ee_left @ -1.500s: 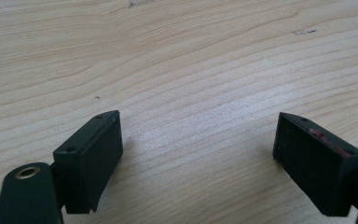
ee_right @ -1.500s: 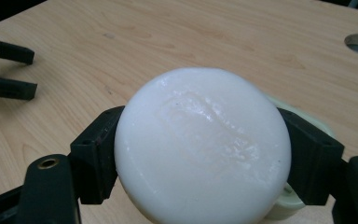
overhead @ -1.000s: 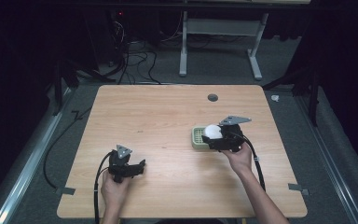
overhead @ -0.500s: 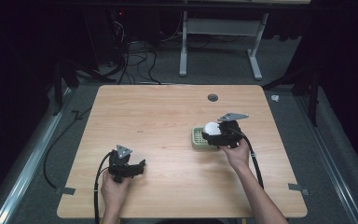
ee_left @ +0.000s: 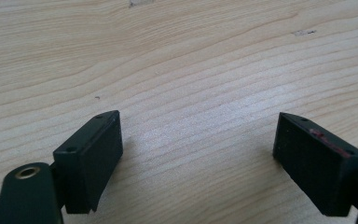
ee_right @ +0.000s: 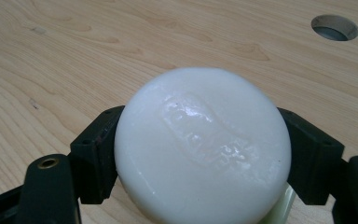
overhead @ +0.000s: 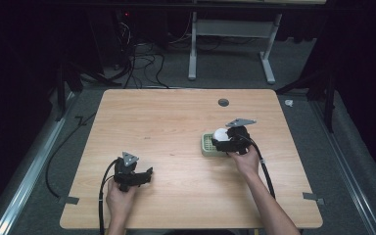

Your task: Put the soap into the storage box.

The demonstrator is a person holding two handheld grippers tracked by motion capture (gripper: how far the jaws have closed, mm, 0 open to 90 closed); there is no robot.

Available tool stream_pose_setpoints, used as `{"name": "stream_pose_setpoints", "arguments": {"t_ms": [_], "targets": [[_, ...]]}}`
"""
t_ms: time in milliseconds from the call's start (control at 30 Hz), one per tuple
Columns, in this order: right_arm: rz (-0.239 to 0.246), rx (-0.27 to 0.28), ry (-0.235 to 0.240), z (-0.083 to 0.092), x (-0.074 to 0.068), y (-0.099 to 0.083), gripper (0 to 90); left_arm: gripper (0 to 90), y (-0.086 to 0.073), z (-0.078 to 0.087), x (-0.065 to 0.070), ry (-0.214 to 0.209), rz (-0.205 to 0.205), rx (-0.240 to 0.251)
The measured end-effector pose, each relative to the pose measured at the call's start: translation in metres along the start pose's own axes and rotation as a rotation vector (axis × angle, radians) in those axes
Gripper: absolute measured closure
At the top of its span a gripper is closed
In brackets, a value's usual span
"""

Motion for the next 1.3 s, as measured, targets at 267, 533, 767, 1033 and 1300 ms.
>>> {"name": "stream_pose_setpoints", "arguments": {"t_ms": [267, 533, 767, 1033, 1300], "targets": [[-0.009, -0.020, -0.018, -0.009, 0.003, -0.003, 24.7, 16.2, 0.000, 0.000, 0.000, 0.000, 0.000, 0.000], [-0.012, -0.038, -0.030, -0.017, 0.004, -0.005, 24.7, 16.2, 0.000, 0.000, 0.000, 0.000, 0.000, 0.000], [-0.005, -0.052, -0.034, -0.023, 0.004, -0.008, 24.7, 16.2, 0.000, 0.000, 0.000, 0.000, 0.000, 0.000], [-0.006, -0.062, -0.039, -0.026, 0.004, -0.009, 24.7, 16.2, 0.000, 0.000, 0.000, 0.000, 0.000, 0.000], [-0.006, -0.077, -0.045, -0.030, 0.005, -0.011, 24.6, 16.2, 0.000, 0.000, 0.000, 0.000, 0.000, 0.000]]}}
Point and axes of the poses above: each handheld gripper's, and its own axes: z roughly backward along the jaws, y roughly out of its top, x roughly to its right, the point moved 3 cm from there along -z, roughly forward along the jaws, and after that the axes turned 6 degrees about -z, right-handed, at the moved point
